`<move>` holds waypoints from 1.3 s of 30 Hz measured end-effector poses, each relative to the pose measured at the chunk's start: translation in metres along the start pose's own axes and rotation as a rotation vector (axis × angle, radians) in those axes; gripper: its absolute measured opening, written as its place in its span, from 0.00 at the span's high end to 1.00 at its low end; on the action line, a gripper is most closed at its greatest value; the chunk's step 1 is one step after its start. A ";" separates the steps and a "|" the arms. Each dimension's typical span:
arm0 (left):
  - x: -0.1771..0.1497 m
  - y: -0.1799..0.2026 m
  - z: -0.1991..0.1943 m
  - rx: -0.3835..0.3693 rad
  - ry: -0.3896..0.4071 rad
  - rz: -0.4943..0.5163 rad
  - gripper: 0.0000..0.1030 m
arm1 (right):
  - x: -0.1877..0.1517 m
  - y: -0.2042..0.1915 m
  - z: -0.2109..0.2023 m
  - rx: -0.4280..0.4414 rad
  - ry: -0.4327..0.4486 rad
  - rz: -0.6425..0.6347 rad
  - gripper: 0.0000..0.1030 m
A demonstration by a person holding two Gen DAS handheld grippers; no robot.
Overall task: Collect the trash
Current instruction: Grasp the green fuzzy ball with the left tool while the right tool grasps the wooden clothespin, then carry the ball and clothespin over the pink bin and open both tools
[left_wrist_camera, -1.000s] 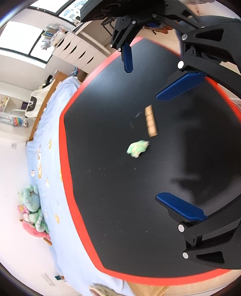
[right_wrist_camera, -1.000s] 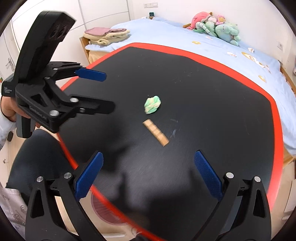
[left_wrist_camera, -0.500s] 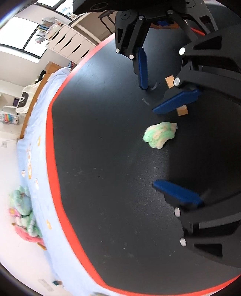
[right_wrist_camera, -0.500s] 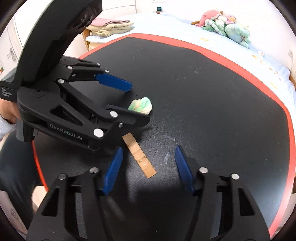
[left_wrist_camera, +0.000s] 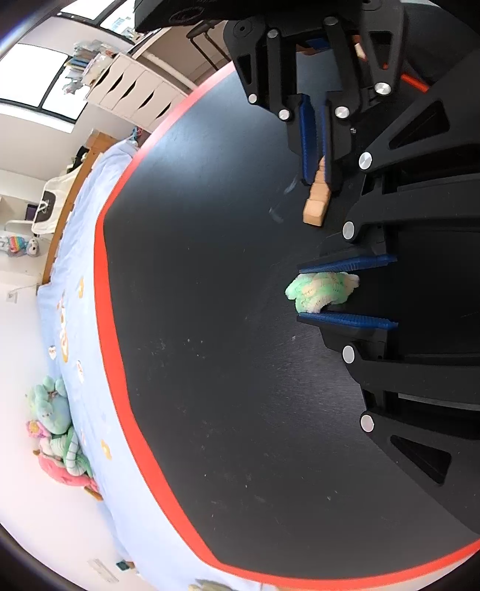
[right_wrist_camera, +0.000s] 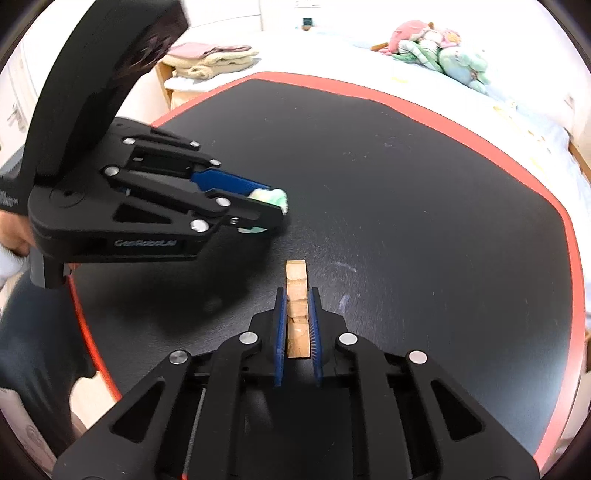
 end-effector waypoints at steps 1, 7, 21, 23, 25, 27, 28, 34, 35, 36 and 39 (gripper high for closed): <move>-0.002 0.001 -0.005 -0.005 0.004 0.001 0.80 | -0.001 -0.002 -0.004 0.002 0.000 0.018 0.89; -0.022 0.018 -0.047 -0.025 0.032 0.023 0.80 | -0.013 -0.026 -0.046 0.015 0.030 0.087 0.89; -0.094 0.057 -0.132 -0.039 0.075 0.040 0.80 | -0.058 -0.099 -0.135 -0.014 0.125 0.093 0.89; -0.105 0.062 -0.138 -0.047 0.073 0.043 0.80 | -0.067 -0.107 -0.139 -0.012 0.123 0.100 0.89; -0.117 0.068 -0.141 -0.054 0.069 0.044 0.80 | -0.081 -0.118 -0.139 -0.001 0.108 0.102 0.89; -0.129 0.075 -0.143 -0.066 0.059 0.050 0.80 | -0.091 -0.126 -0.139 0.005 0.092 0.105 0.89; -0.134 0.076 -0.143 -0.069 0.055 0.051 0.80 | -0.095 -0.130 -0.138 0.009 0.086 0.105 0.89; -0.155 0.087 -0.141 -0.103 0.022 0.069 0.80 | -0.123 -0.145 -0.132 0.040 0.046 0.125 0.89; -0.156 0.088 -0.140 -0.105 0.018 0.075 0.80 | -0.127 -0.147 -0.131 0.046 0.040 0.125 0.89; -0.157 0.089 -0.141 -0.107 0.015 0.077 0.80 | -0.128 -0.148 -0.129 0.050 0.035 0.124 0.89; -0.159 0.092 -0.142 -0.106 0.012 0.081 0.79 | -0.134 -0.150 -0.129 0.065 0.029 0.119 0.88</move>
Point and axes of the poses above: each gripper's, at about its wrist camera, not at the fingertips, and z roughly the way its jaws point, y to its right, x to its top, the point moved 1 cm from there along z, roughly the way its jaws point, and after that the axes turned 4 degrees about -y, right-handed, at the moved point
